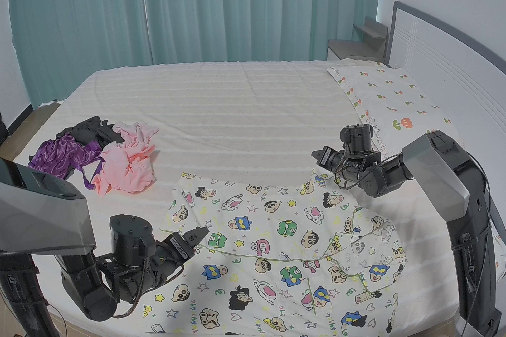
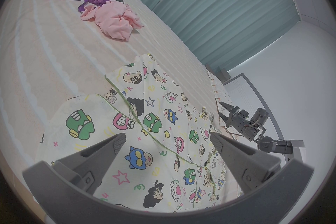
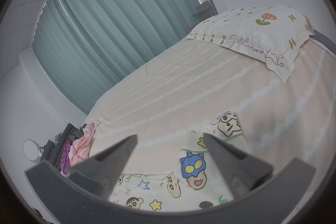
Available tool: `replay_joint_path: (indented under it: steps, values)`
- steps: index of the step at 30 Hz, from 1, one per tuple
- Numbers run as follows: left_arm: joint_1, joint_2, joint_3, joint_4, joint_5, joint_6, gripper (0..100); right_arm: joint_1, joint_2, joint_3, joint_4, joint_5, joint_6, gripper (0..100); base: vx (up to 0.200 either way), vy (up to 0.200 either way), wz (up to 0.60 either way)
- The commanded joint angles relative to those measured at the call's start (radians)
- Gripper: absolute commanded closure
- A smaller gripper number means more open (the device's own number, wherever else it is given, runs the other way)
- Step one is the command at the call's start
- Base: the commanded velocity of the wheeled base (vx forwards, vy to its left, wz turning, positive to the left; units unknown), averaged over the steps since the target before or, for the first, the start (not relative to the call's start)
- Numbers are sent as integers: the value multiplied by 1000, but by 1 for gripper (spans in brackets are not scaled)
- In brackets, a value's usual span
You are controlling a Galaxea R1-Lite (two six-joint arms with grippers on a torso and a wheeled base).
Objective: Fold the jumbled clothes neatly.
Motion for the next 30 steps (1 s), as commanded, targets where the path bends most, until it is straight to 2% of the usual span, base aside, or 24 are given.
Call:
replay_joint_path:
  steps: [1, 6, 14, 22, 24, 30]
  values:
    - [0, 3, 0, 0, 0, 0, 0, 2, 7, 10, -5, -1, -5, 0, 0, 0, 0]
    - [0, 2, 0, 0, 1, 0, 0, -12, -15, 35, 6, 2, -4, 0, 0, 0, 0]
    - [0, 3, 0, 0, 0, 0, 0, -112, -32, 92, 7, 45, 4, 0, 0, 0, 0]
    - [0, 3, 2, 0, 1, 0, 0, -119, 16, 82, 10, 84, 4, 0, 0, 0, 0]
    - [0, 5, 0, 0, 1, 0, 0, -116, 27, 75, 39, 117, 4, 0, 0, 0, 0]
    - [0, 8, 2, 0, 1, 0, 0, -118, 71, -2, 82, 118, 5, 0, 0, 0, 0]
